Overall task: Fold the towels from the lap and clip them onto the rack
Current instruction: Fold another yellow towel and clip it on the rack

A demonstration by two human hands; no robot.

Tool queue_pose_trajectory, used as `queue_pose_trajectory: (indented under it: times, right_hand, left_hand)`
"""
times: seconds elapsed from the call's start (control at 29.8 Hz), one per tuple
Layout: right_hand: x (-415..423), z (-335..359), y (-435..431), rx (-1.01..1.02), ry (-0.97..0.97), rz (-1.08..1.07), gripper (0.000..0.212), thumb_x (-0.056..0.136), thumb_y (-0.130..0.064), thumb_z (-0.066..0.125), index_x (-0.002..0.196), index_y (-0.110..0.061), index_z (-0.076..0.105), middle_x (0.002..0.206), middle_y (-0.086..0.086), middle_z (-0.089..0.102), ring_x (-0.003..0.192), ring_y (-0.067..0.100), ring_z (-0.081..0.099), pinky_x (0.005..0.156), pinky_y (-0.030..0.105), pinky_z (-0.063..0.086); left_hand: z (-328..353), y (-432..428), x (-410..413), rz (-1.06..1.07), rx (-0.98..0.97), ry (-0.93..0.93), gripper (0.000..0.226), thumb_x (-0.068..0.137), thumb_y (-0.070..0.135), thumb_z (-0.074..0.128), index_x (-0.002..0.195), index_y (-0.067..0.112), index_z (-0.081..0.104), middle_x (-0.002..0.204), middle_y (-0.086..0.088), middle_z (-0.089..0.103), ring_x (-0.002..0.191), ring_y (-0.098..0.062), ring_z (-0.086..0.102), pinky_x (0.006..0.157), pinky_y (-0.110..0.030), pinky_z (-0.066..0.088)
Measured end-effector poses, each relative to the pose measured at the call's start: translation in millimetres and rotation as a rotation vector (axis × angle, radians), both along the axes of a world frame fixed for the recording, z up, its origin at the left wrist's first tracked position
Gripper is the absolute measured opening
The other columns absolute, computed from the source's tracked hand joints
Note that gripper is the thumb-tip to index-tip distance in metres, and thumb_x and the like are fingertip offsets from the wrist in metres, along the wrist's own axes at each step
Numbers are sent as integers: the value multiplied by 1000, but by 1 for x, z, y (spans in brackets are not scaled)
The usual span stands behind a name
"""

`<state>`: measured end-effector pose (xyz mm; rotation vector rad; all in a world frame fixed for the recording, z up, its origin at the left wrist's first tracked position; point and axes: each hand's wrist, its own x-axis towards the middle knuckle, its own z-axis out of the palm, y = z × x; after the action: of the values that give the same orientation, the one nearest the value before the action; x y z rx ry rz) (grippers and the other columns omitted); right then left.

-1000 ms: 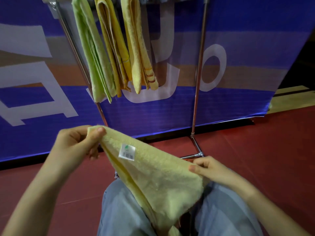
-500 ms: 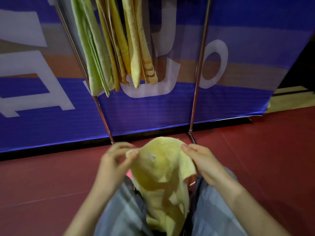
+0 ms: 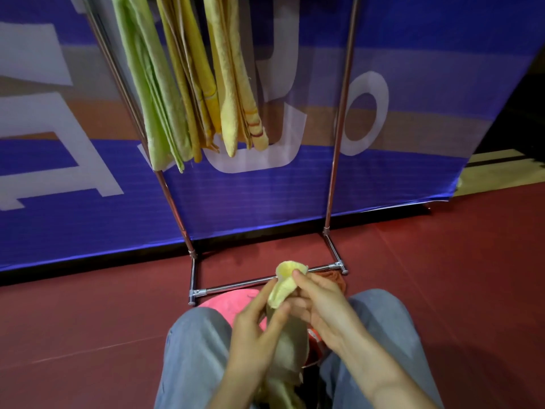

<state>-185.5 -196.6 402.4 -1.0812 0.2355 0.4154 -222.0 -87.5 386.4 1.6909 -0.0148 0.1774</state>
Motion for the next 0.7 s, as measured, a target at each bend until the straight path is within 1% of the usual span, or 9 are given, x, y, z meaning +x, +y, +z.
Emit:
queue_pose_trajectory:
  times: [0.07, 0.13, 0.23, 0.3, 0.37, 0.44, 0.54, 0.64, 0.7]
  right_hand:
    - [-1, -1, 2, 20, 16, -21, 17, 91, -12, 47, 97, -2, 60, 81, 14, 65, 52, 11, 66, 45, 18, 51]
    - [-4, -3, 3, 48, 22, -18, 17, 91, -13, 48, 94, -3, 61, 83, 15, 65, 56, 13, 67, 51, 20, 54]
    - [-10, -4, 1, 61, 21, 1, 19, 92, -14, 48, 86, -4, 63, 75, 14, 69, 61, 17, 69, 56, 23, 56]
    - [-14, -5, -1, -58, -49, -18, 23, 93, -17, 46, 80, -4, 61, 62, 11, 65, 54, 16, 65, 51, 25, 56]
    - [-18, -9, -5, -225, -228, -98, 16, 91, -18, 50, 82, -7, 57, 59, 6, 57, 49, 9, 57, 47, 21, 52]
    - [-19, -12, -10, -381, -464, -112, 7, 82, -29, 59, 87, -24, 59, 75, -5, 58, 63, 0, 57, 58, 14, 49]
    - [-15, -15, -21, -615, -725, 70, 13, 76, -49, 51, 85, -47, 60, 102, -22, 52, 101, -2, 53, 87, 7, 37]
    - [-12, -20, -27, -679, -774, 173, 30, 76, -72, 39, 76, -49, 58, 106, -20, 51, 106, 0, 49, 90, 7, 31]
    - [-11, -26, -32, -672, -776, 206, 35, 77, -73, 35, 76, -48, 59, 105, -20, 53, 106, 1, 48, 92, 8, 30]
  left_hand:
    - [-5, 2, -1, -11, 55, -16, 46, 59, 48, 59, 103, 41, 49, 86, 54, 52, 94, 26, 51, 81, 3, 38]
    - [-9, 5, 0, -2, 72, -10, 43, 65, 40, 61, 107, 35, 54, 88, 50, 57, 96, 21, 54, 83, 0, 40]
    - [-9, 8, -2, 1, 69, -21, 34, 70, 46, 53, 100, 32, 63, 93, 38, 65, 93, 13, 60, 80, -3, 43]
    - [-8, 11, -3, -6, 26, -2, 20, 78, 37, 54, 92, 29, 66, 91, 27, 70, 87, 9, 63, 75, -6, 45]
    - [-4, 11, -4, -2, -46, 27, 11, 82, 22, 56, 81, 24, 66, 79, 21, 72, 74, 10, 62, 67, -6, 45]
    - [-2, 13, -5, -22, -92, 43, 10, 73, 24, 57, 78, 22, 66, 73, 20, 72, 69, 11, 61, 64, -6, 45]
    - [1, 15, -5, -90, -121, 43, 28, 60, 41, 61, 79, 20, 68, 76, 16, 73, 71, 7, 63, 66, -8, 47]
    - [6, 17, -6, -141, -120, 37, 17, 64, 31, 64, 76, 20, 69, 75, 13, 74, 71, 6, 64, 65, -8, 47]
    - [12, 20, -5, -128, -119, 20, 10, 66, 17, 60, 69, 20, 69, 71, 13, 73, 67, 7, 63, 63, -6, 46]
